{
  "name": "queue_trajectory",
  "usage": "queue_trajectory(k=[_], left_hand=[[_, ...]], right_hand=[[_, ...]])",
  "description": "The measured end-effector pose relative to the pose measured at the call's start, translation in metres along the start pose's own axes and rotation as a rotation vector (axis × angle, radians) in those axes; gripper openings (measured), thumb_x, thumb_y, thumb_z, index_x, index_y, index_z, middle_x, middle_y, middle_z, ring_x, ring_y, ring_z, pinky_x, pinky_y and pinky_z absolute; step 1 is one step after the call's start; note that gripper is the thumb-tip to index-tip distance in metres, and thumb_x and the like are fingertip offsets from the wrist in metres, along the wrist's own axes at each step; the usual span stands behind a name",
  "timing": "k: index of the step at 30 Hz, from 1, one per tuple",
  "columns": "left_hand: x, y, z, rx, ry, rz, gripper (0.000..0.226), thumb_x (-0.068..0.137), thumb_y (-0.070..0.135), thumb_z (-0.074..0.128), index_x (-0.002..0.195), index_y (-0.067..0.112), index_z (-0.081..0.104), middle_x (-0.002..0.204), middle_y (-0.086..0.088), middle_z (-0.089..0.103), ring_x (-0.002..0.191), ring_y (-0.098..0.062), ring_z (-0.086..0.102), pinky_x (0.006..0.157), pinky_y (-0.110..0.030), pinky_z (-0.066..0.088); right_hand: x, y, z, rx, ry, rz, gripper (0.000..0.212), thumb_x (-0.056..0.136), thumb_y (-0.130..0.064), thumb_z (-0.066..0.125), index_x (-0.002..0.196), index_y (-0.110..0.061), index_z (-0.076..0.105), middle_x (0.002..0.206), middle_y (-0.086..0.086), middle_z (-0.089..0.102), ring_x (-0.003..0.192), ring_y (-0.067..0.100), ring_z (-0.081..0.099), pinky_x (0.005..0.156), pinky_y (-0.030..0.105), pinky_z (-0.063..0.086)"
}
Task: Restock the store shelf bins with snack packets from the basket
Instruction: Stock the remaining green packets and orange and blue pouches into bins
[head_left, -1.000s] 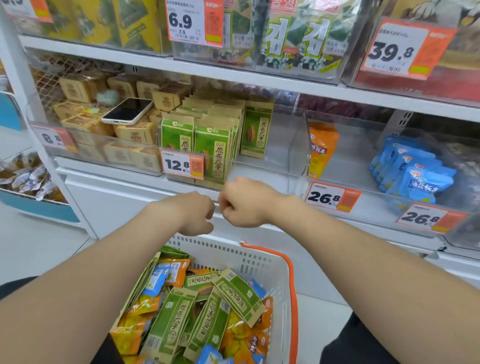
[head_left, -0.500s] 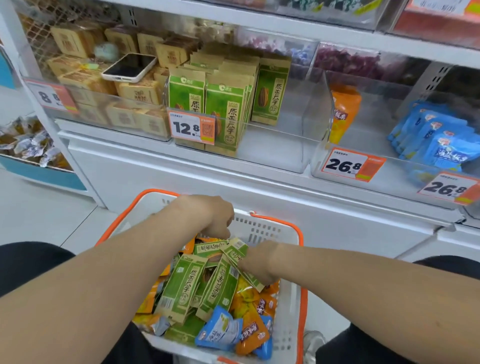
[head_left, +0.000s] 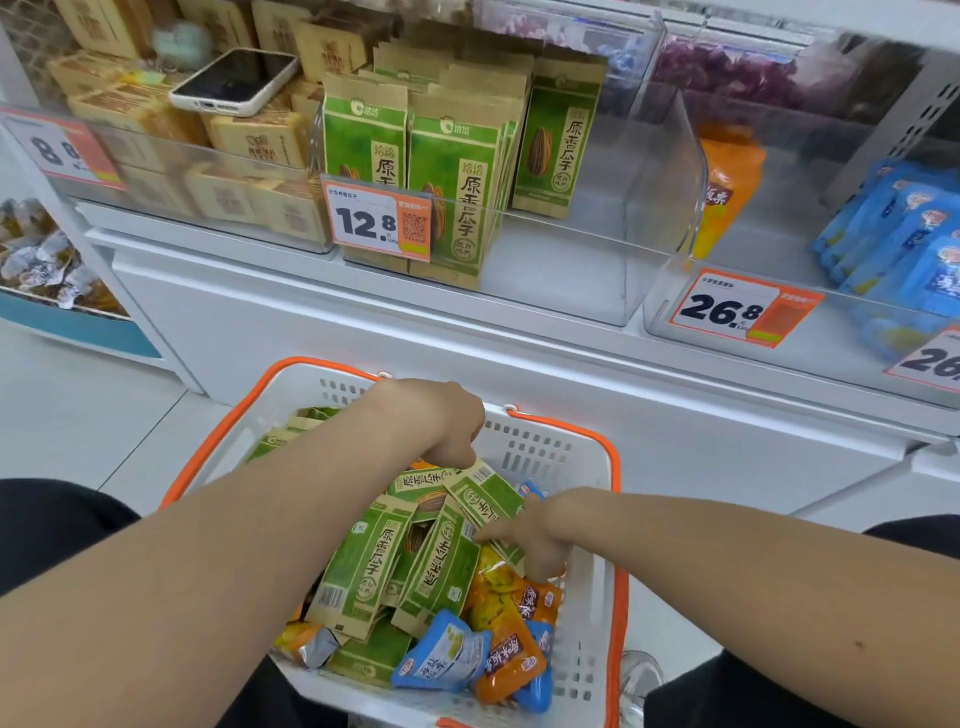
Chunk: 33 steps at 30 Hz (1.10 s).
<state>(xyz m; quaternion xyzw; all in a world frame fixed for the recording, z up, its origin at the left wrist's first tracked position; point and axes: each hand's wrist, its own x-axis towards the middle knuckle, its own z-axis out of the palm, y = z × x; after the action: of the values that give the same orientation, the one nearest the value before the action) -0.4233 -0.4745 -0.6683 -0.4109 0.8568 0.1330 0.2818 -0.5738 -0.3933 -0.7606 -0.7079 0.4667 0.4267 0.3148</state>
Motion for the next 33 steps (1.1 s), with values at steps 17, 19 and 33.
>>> queue_trajectory(k=[17, 19, 33], left_hand=[[-0.024, -0.006, -0.01, -0.056, 0.037, -0.089, 0.043, 0.102, 0.02, 0.064, 0.141, 0.011, 0.05, 0.127, -0.013, 0.064, 0.107, -0.029, 0.066, 0.085, -0.039, 0.056], [-0.028, -0.01, -0.015, -0.229, 0.111, -0.095, 0.043, 0.107, 0.034, 0.053, 0.142, 0.012, 0.043, 0.127, -0.012, 0.064, 0.106, -0.028, 0.065, 0.093, -0.044, 0.054], [-0.058, 0.002, -0.054, -0.901, 1.168, -0.141, 0.051, 0.114, 0.041, 0.023, 0.099, 0.009, 0.06, 0.095, -0.009, 0.065, 0.092, -0.034, 0.059, 0.078, -0.043, 0.042]], right_hand=[[-0.048, 0.02, -0.06, 0.311, 0.629, -0.197, 0.072, 0.099, -0.017, 0.061, 0.155, -0.037, 0.02, 0.119, 0.007, 0.064, 0.093, 0.024, 0.06, 0.082, 0.037, 0.049], [-0.069, 0.018, -0.071, 0.45, 0.69, -0.272, 0.077, 0.099, -0.009, 0.061, 0.159, -0.029, 0.018, 0.126, 0.008, 0.061, 0.094, 0.02, 0.064, 0.079, 0.037, 0.054], [-0.141, -0.012, -0.1, 1.718, 1.468, -0.435, 0.035, 0.094, -0.035, 0.075, 0.109, -0.004, 0.066, 0.082, 0.018, 0.077, 0.073, 0.032, 0.077, 0.066, 0.044, 0.064]])
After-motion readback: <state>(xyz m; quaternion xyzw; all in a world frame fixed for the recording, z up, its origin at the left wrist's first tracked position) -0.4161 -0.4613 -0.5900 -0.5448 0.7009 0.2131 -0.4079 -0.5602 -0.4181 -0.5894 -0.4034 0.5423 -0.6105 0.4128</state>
